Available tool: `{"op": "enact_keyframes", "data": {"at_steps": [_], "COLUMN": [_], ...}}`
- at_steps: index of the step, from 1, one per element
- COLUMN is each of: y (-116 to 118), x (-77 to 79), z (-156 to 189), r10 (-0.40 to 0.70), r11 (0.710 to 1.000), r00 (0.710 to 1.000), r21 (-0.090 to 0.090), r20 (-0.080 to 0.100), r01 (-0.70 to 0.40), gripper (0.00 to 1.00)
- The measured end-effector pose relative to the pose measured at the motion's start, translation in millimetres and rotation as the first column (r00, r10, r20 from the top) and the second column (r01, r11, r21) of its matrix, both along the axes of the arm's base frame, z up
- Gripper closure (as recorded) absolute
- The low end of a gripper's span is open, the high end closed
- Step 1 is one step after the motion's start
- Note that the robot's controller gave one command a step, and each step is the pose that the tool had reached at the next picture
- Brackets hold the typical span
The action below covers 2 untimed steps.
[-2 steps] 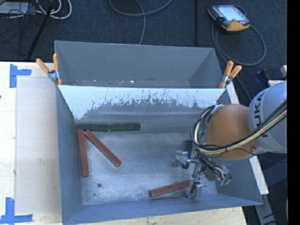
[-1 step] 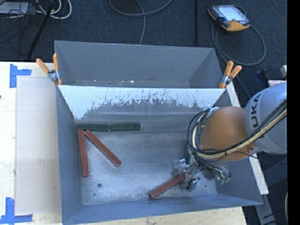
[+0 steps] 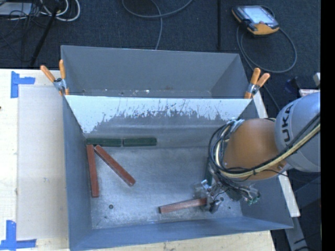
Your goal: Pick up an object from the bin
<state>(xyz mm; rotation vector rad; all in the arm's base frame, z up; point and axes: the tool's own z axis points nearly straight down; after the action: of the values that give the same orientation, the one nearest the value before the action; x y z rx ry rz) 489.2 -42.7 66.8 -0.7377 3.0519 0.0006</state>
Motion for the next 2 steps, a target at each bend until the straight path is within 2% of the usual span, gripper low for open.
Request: {"op": "enact_keyframes", "data": {"at_steps": [1, 2], "y": [56.2, 56.2], "x": [-5.7, -5.7], "z": [116.6, 116.6], "r10": [0.016, 0.016], "r11": [1.000, 1.000], "r00": [1.000, 1.000], "r21": [0.000, 0.000], "r20": [-0.002, -0.002], "r01": [-0.016, -0.016], "gripper": [1.00, 1.00]}}
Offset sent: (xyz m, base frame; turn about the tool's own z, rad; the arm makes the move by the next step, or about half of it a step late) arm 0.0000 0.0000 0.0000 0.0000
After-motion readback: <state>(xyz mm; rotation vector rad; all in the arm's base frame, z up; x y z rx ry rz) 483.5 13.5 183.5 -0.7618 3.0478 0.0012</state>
